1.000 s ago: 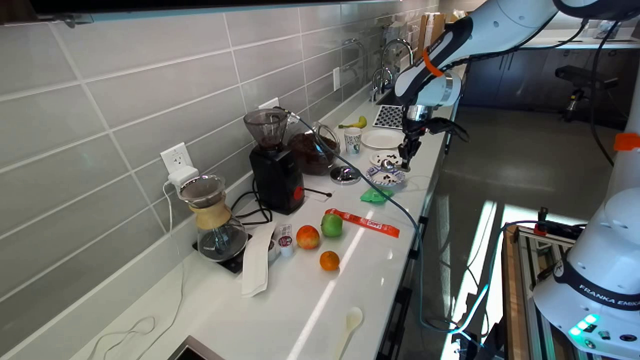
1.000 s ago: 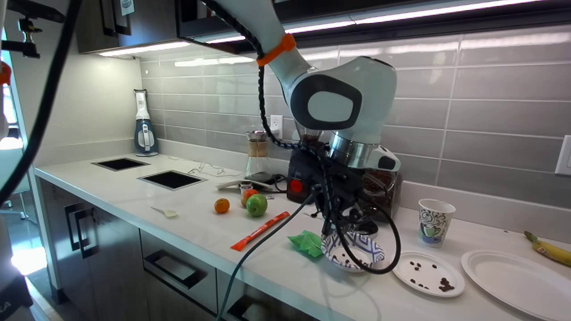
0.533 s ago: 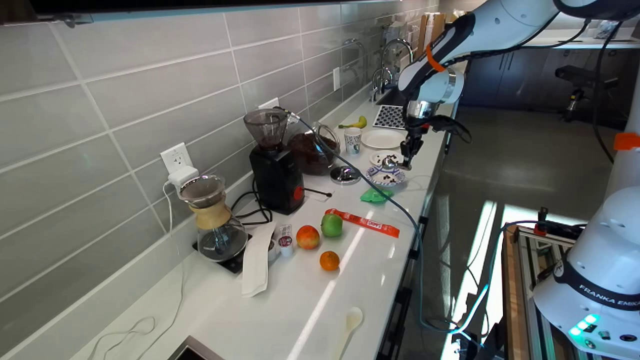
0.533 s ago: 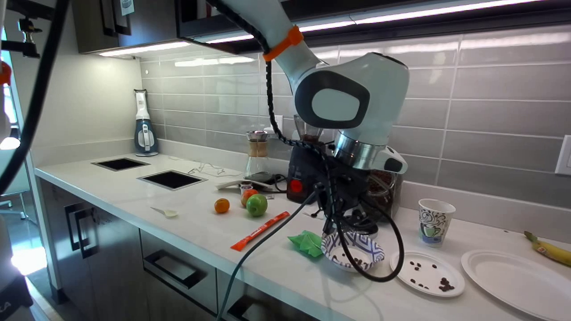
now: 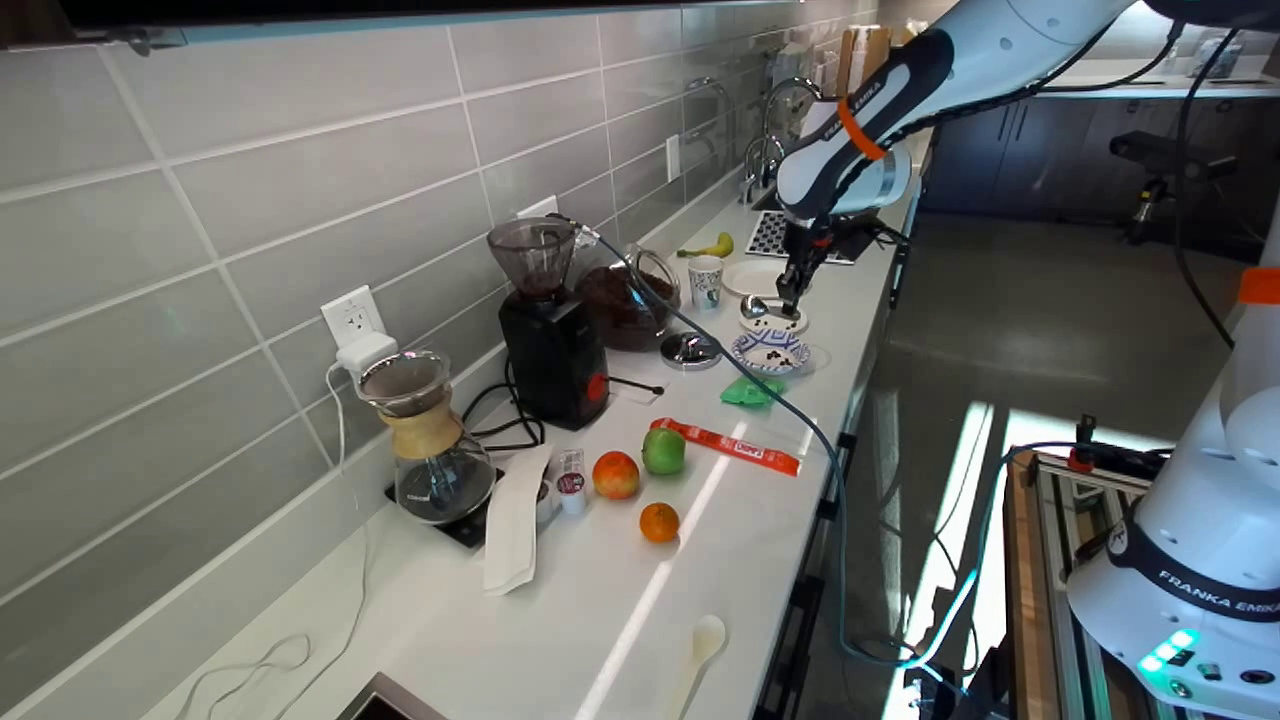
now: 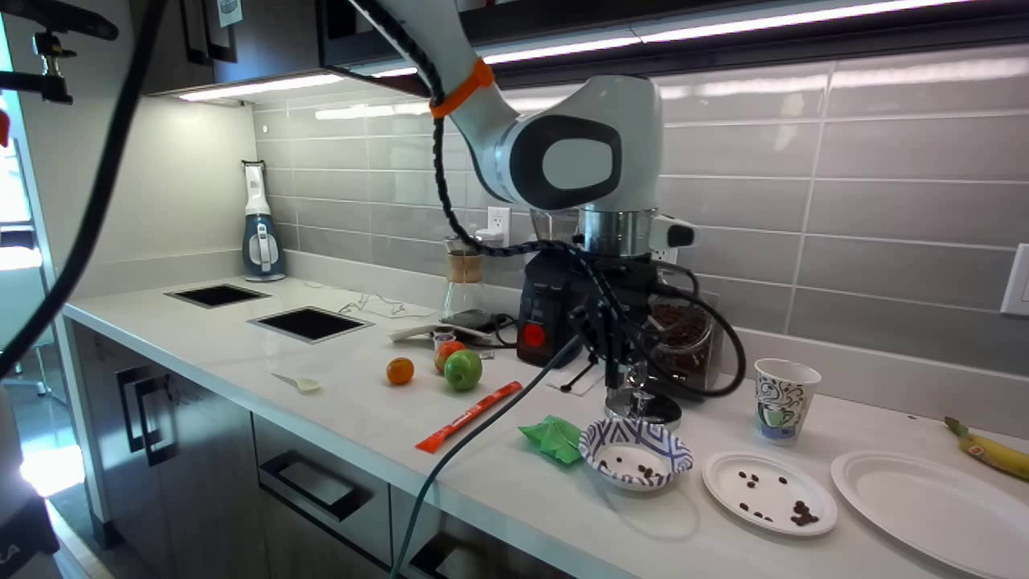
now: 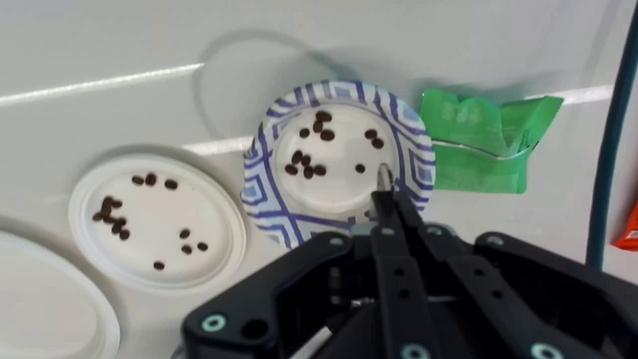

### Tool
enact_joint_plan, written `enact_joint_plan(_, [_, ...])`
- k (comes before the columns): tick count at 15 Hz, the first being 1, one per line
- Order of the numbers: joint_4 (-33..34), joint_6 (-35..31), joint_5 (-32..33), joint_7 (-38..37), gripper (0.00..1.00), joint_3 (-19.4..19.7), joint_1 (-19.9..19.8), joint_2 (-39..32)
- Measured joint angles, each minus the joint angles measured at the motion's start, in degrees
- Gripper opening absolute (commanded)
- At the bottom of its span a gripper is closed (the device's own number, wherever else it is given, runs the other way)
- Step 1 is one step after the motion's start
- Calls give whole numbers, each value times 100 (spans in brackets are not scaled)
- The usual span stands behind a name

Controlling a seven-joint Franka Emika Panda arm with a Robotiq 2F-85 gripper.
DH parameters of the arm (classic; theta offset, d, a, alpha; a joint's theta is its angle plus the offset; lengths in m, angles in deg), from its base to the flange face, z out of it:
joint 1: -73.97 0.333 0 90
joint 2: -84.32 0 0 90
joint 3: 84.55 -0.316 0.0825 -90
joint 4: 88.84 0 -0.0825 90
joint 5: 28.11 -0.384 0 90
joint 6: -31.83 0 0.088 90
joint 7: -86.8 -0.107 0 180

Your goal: Scoop some of the beans in the jar and put them on the plate

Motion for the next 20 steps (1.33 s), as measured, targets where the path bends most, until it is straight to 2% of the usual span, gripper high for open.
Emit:
enact_joint_plan(2, [-52,-478,887,-713,1,10,337,33])
enact_joint_plan(4, [-50,-835,1839,-1456,1,217,781,3])
enact_joint_plan(7, [30,-1123,3266,-2414,1,903,1576,-91])
enact_joint_plan(10, [273,-1216,4677,-3286,1,1548,2171,-266])
enact_joint_plan(14, [702,-1216,6516,-4367,1,2070,2648,-609])
enact_joint_plan(20, [1329,-1082,8684,-5484,3,2367,3091,-1317])
